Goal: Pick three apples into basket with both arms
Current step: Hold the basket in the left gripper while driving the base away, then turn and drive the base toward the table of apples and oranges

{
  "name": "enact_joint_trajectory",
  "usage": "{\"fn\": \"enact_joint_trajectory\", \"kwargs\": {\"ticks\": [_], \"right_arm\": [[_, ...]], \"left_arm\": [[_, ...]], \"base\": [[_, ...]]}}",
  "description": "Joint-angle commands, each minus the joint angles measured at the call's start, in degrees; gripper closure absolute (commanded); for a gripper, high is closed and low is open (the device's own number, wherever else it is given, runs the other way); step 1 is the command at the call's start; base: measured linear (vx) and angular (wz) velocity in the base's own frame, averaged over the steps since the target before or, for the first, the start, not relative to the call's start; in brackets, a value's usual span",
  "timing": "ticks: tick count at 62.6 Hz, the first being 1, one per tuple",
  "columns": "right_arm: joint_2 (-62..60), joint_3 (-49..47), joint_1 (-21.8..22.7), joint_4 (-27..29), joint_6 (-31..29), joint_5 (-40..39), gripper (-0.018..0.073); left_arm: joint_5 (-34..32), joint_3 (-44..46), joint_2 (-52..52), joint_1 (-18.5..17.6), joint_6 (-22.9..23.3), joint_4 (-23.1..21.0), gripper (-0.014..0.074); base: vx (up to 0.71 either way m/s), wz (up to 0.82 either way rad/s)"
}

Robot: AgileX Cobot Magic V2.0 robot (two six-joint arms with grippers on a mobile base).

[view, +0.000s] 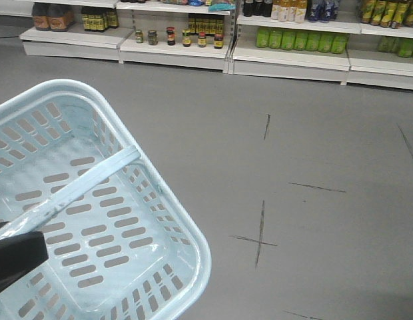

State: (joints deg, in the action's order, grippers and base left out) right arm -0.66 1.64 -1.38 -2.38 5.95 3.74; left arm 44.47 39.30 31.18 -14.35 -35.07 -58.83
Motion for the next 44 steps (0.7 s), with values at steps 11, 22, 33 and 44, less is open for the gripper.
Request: {"fn": "enact_joint_trajectory", "kwargs": {"ticks": [11,22,33,44], "right_arm": [[-0.7,0.7,0.2,-0.2,-0.4,-4.3,0.0564],[-0.7,0.7,0.2,-0.2,-0.4,-4.3,0.0564],[-0.7,0.7,0.2,-0.2,-0.4,-4.3,0.0564],[-0.7,0.7,0.2,-0.2,-0.4,-4.3,0.0564]], "left_arm": [[-2.8,1.6,-2.1,-0.2,-0.5,-3.3,0.0603],[-2.8,1.6,-2.1,-0.2,-0.5,-3.3,0.0603],[-2.8,1.6,-2.1,-0.2,-0.5,-3.3,0.0603],[-2.7,1.6,-2.1,-0.2,-0.5,-3.3,0.0603]], "base": [[0.28,-0.31],[0.29,-0.24],[0.3,-0.14],[0.3,-0.08]]}}
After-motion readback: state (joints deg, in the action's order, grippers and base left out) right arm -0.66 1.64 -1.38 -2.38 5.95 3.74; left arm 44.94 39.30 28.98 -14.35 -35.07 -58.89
